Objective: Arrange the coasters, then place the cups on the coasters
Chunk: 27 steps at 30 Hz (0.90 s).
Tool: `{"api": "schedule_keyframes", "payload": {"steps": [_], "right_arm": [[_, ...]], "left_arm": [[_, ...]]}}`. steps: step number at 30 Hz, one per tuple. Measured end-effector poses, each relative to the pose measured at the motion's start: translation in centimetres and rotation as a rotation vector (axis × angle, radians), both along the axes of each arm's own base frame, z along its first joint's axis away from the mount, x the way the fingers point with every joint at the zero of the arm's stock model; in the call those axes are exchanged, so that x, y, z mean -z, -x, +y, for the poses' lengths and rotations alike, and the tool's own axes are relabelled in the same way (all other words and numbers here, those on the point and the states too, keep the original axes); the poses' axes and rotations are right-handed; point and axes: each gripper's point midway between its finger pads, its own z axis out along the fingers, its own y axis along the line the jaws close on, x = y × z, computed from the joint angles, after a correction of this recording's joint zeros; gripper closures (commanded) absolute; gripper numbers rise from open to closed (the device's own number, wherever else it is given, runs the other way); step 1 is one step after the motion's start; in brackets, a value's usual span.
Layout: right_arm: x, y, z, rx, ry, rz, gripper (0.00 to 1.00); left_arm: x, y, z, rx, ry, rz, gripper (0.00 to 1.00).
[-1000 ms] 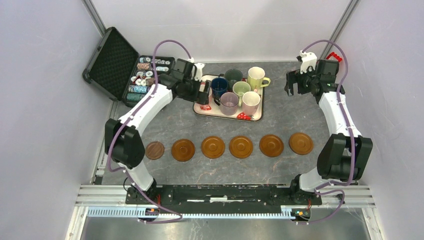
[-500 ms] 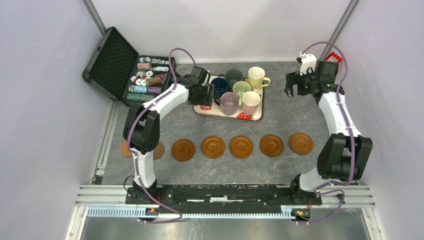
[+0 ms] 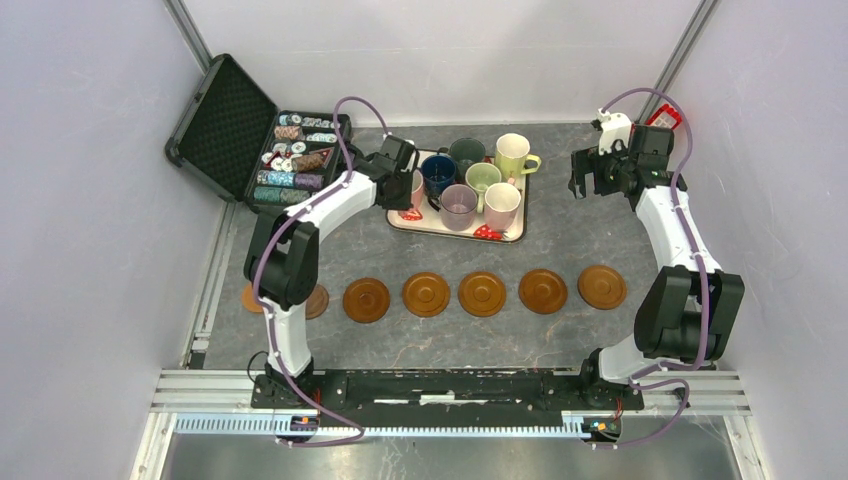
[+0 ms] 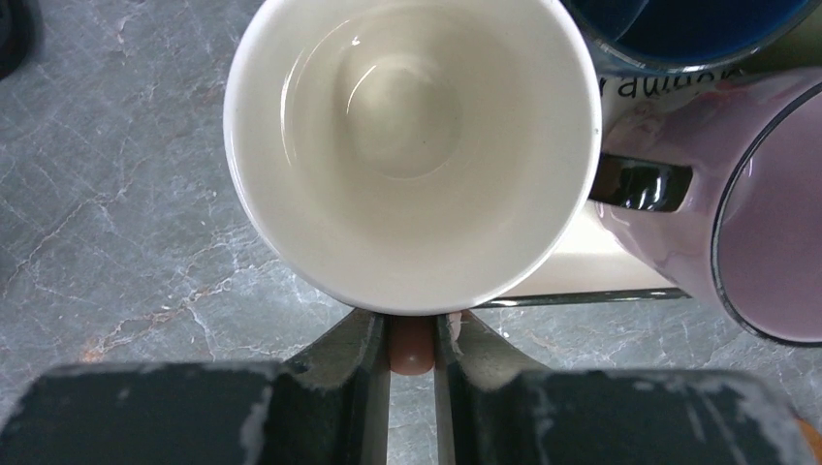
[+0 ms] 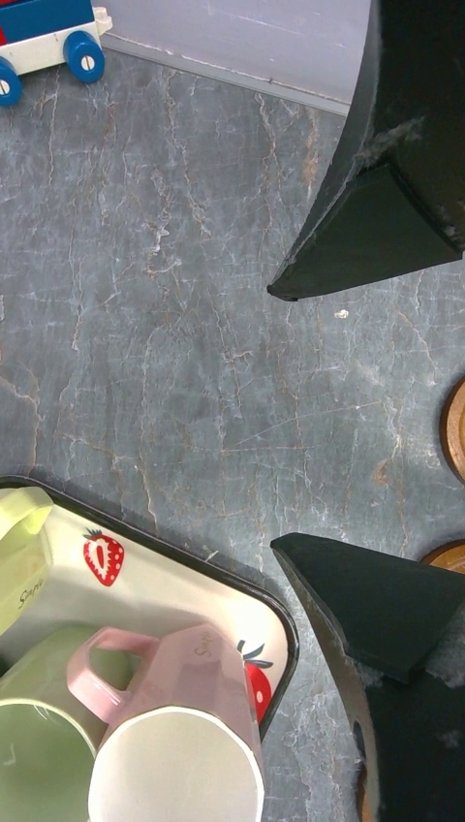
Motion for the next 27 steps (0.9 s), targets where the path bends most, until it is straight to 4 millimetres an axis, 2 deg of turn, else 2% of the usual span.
{"api": "schedule_keyframes", "payload": {"steps": [5,9,12,16,18,22,27], "right_arm": [[0.0,0.0,0.0,-0.001,-0.001,0.0,0.02],[0.0,0.0,0.1,-0.004,-0.004,-0.001,0.02],[-0.1,0.0,0.3,-0.013,-0.013,-0.002,0.02],[-0.1,0.0,0.6,-0.023,-0.02,-0.003,0.02],[-0.2,0.1,0.9,-0.029,-0.021,-0.005,0.02],[0.0,0.2,1.6,-0.046,-0.022,-0.001,0.02],[0.3,0.3,2.9,-0.08,-0.019,0.003,0.02]], "left_arm": [[-0.3,1.1,1.3,0.007,0.022,-0.006,0.98],[-2.0,3.1,4.1,0.03,0.061,-0.001,0.98],[-4.6,4.3,8.2,0.002,0.092,-0.031,0.98],[-8.0,6.4,15.5,-0.065,0.089,-0.104,0.98],[-9.0,7.8,18.7,-0.097,0.068,-0.138,0.98],[-9.8,11.6,24.1,-0.159,0.044,-0.165,0.98],[-9.0,16.2,29.3,-0.236,0.036,-0.136,0.98]]}}
